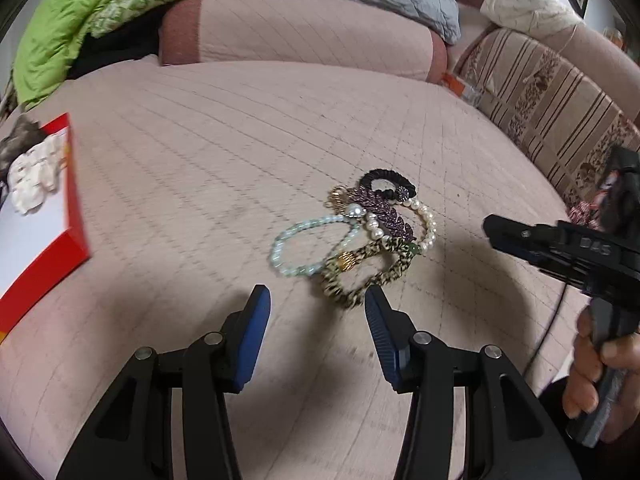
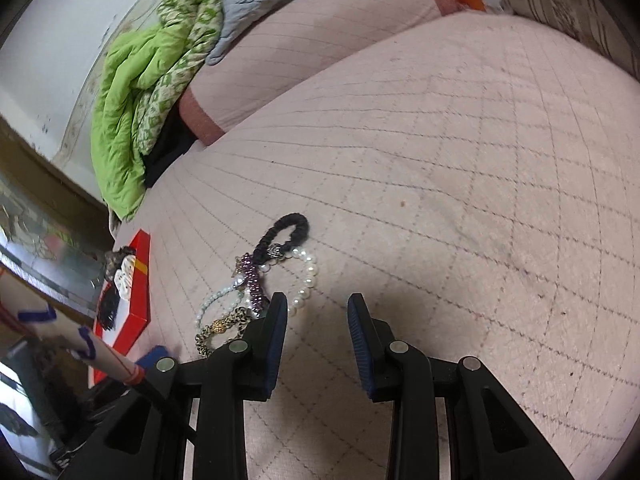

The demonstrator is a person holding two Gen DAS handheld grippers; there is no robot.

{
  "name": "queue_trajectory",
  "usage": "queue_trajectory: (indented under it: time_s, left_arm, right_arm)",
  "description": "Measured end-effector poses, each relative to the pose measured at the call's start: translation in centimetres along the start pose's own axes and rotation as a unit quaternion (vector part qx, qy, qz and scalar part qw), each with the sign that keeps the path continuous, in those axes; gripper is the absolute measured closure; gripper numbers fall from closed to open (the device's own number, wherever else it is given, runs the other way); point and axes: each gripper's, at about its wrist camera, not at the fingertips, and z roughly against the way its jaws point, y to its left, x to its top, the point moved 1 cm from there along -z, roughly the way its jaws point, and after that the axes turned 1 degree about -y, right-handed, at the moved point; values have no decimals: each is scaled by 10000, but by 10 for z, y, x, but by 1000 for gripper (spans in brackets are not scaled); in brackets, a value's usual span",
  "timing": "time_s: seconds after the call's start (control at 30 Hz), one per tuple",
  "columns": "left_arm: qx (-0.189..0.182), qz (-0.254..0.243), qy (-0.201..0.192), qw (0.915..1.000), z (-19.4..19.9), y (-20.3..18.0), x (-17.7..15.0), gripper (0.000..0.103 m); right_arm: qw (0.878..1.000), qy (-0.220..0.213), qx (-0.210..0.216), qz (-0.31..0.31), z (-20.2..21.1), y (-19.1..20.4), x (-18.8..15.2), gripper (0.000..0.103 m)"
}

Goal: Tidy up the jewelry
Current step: 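Grasp the leopard-print bead bracelet with left tool while right tool grasps purple leaf clip, then carry the leopard bracelet with left tool while right tool carries purple clip to tray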

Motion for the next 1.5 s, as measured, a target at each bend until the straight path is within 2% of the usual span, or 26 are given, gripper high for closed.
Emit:
queue_trajectory:
  time_s: [0.07,0.13,0.17,0.2,0.23,0.33,0.43,0.6,0.67,1.0,1.03,1.07,1.2,1.33,1.5]
  left_arm:
    - [-28,9,72,10000,-11,-5,3,59]
    - [-58,81,134,9999,-22,-8,6,67]
    - [-51,95,109,9999,-25,-9,6,74]
    - [-9,67,60,10000,-25,-10,6,91]
    - [33,3,25,10000,-24,-11,5,98]
    - [25,-78,-47,10000,-15,-6,-1,97]
    - [-110,-74,-257,9996,16,8,-5,97]
    - [261,-137,-725,9969,55,36,-5,97]
    - [411,-78,-800,9959,58,47,-6,97]
    - [421,-142,-912,9948,57,52,-4,97]
    - [414,-143,-900,9950,56,51,-4,97]
    - [410,-143,-896,9950,55,51,-4,97]
    - [410,-117,-933,9947,55,52,-4,97]
    - [421,-71,-1032,9937,58,53,-2,97]
    - [457,-98,-1171,9920,64,52,1,97]
  right_arm:
    - [10000,-36,3,13,2,-2,1,69]
    - [10000,-77,-14,34,5,-3,2,69]
    - [10000,-72,9,36,5,-3,2,69]
    - [10000,-61,25,43,5,-3,2,69]
    - [10000,-56,37,52,4,-2,3,69]
    - [9997,-75,140,159,3,5,4,69]
    - [9990,-63,229,371,-1,19,3,69]
    - [9961,150,283,824,-21,47,0,69]
    - [9940,170,212,1059,-30,59,0,69]
    - [9861,498,-340,1547,-79,77,4,69]
    - [9840,499,-435,1655,-81,78,2,73]
    - [9821,513,-463,1755,-83,80,1,88]
    - [9771,313,-659,1997,-72,84,-2,90]
    - [9817,-40,-512,1835,-41,79,-1,90]
    - [9864,-213,-115,1627,-17,79,-10,90]
